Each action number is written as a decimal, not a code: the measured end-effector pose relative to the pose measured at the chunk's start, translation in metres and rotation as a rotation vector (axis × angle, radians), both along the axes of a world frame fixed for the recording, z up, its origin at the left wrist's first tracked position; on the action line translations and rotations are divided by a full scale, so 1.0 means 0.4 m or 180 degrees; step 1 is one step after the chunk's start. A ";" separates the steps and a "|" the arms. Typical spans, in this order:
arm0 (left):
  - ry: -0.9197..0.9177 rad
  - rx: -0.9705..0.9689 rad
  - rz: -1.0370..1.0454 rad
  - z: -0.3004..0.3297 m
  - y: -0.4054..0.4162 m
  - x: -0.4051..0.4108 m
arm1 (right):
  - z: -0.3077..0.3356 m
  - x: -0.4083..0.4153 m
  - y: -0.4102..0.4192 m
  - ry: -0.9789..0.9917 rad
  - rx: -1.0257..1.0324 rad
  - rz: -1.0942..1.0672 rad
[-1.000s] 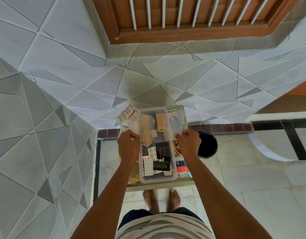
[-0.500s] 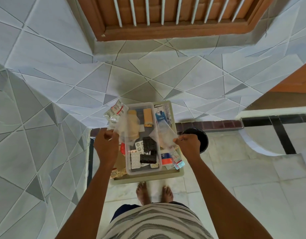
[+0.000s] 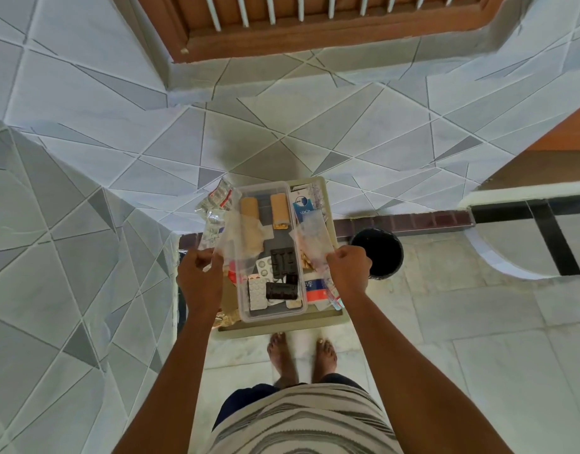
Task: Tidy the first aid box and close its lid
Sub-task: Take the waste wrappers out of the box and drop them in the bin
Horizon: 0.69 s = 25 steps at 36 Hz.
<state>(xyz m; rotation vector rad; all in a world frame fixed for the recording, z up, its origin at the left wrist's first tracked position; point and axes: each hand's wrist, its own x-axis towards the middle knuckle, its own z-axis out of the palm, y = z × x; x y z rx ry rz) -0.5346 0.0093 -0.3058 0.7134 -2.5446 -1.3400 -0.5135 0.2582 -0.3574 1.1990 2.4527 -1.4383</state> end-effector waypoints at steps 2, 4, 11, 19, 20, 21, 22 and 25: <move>-0.0025 -0.0018 0.0011 0.005 0.001 0.002 | 0.001 -0.005 -0.001 -0.0016 -0.0028 0.0003; -0.0044 -0.0019 0.0035 0.008 -0.001 0.003 | 0.002 -0.012 -0.003 -0.0029 -0.0028 -0.0012; -0.0128 -0.0030 0.0017 0.013 0.002 0.001 | -0.007 -0.033 -0.012 -0.0130 0.0164 -0.0105; -0.0070 -0.0005 -0.0074 0.006 0.000 -0.009 | -0.029 -0.052 -0.024 -0.0243 0.0594 -0.0104; -0.0067 -0.0015 -0.0093 0.004 -0.001 -0.010 | -0.034 -0.053 -0.026 -0.0260 0.0729 -0.0065; -0.0061 -0.0021 -0.0115 0.002 -0.003 -0.011 | -0.036 -0.054 -0.030 -0.0261 0.0884 -0.0014; -0.0049 -0.0018 -0.0138 0.001 -0.005 -0.012 | -0.034 -0.053 -0.034 -0.0240 0.1044 0.0043; -0.0002 -0.0014 -0.0191 0.000 -0.007 -0.015 | -0.032 -0.041 -0.040 -0.0162 0.1394 0.0305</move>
